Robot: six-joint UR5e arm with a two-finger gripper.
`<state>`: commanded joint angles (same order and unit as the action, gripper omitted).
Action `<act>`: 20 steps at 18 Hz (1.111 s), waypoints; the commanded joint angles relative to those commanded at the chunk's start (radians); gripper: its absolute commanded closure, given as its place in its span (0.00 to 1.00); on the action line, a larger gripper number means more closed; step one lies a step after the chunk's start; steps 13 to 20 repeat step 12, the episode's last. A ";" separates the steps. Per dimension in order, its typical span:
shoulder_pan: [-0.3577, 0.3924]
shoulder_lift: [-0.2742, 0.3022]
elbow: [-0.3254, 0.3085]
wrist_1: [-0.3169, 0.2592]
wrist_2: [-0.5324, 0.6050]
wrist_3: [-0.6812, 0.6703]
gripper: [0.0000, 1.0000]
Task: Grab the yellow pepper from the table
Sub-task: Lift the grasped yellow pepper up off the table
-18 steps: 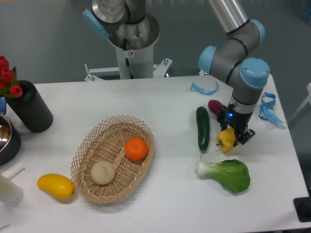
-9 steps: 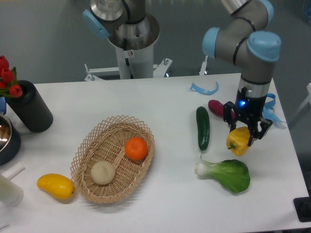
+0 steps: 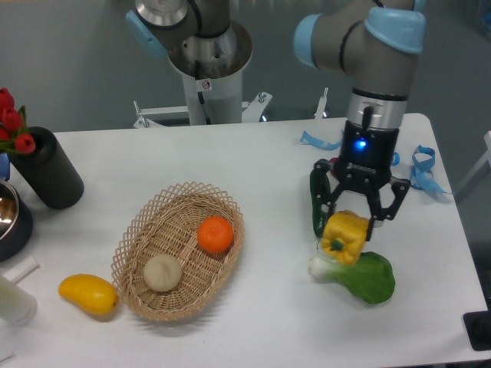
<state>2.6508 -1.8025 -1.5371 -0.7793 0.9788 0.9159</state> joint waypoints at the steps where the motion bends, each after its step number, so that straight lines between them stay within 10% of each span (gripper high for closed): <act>1: -0.005 0.002 0.000 0.000 -0.002 -0.006 0.86; 20: -0.014 -0.001 0.003 0.000 -0.003 -0.037 0.86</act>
